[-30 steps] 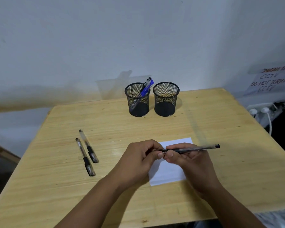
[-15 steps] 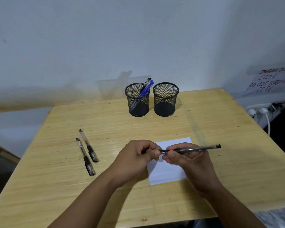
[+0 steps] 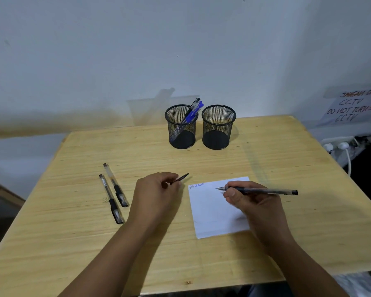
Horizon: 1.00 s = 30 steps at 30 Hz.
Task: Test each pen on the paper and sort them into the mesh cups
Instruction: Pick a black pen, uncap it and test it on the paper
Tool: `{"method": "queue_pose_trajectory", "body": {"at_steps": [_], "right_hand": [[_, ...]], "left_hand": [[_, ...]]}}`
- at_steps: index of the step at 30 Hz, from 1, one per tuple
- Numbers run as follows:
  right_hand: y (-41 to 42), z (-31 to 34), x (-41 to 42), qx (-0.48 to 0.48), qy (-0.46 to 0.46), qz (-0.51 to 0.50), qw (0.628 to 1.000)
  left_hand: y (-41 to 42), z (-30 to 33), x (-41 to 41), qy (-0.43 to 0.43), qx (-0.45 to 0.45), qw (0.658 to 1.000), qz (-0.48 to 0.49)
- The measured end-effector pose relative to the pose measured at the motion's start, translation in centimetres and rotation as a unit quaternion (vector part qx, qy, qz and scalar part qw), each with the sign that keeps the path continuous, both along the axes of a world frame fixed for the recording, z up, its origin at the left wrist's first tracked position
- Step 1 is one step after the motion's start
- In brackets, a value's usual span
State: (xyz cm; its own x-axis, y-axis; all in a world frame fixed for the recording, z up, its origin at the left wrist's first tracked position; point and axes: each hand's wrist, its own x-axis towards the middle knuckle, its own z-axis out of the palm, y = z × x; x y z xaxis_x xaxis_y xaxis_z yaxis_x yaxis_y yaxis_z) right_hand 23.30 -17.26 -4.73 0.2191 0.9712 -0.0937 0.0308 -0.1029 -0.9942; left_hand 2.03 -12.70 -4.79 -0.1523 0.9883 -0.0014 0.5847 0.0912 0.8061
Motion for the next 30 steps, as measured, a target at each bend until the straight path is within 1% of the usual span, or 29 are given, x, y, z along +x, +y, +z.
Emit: {"method": "queue_pose_trajectory", "body": {"at_steps": [3,5,10,12,14,17,20,23,30], "right_hand": [[0.1,0.1,0.0,-0.005,0.004,-0.003,1.000],[0.1,0.1,0.1,-0.007,0.000,-0.005,1.000],[0.4,0.1,0.2,-0.008,-0.026,-0.011,1.000],[0.6,0.2,0.2,-0.005,-0.044,-0.019,0.999],[1.0,0.4,0.2,0.000,-0.076,-0.027,0.997],[1.9,0.7,0.0,0.011,-0.110,-0.031,0.993],[3.1,0.5,-0.6,0.023,-0.140,-0.019,0.990],[4.2,-0.2,-1.4,0.021,-0.156,-0.004,0.987],[4.8,-2.0,-2.0,0.004,-0.234,0.005,0.972]], "left_hand": [[0.5,-0.3,0.0,0.053,0.023,0.998,0.020],[0.8,-0.7,0.1,0.069,0.028,0.997,0.022],[0.9,-1.5,-0.4,0.109,0.050,0.993,-0.002],[0.4,-1.7,-0.3,0.121,0.075,0.990,-0.013],[-0.8,-2.0,0.0,0.130,0.096,0.986,-0.039],[-2.6,-2.7,0.7,0.145,0.110,0.976,-0.120],[-2.9,-3.6,0.8,0.197,0.104,0.960,-0.171],[-2.6,-4.0,0.9,0.236,0.094,0.951,-0.179],[-2.7,-4.1,0.9,0.265,0.098,0.941,-0.188]]}}
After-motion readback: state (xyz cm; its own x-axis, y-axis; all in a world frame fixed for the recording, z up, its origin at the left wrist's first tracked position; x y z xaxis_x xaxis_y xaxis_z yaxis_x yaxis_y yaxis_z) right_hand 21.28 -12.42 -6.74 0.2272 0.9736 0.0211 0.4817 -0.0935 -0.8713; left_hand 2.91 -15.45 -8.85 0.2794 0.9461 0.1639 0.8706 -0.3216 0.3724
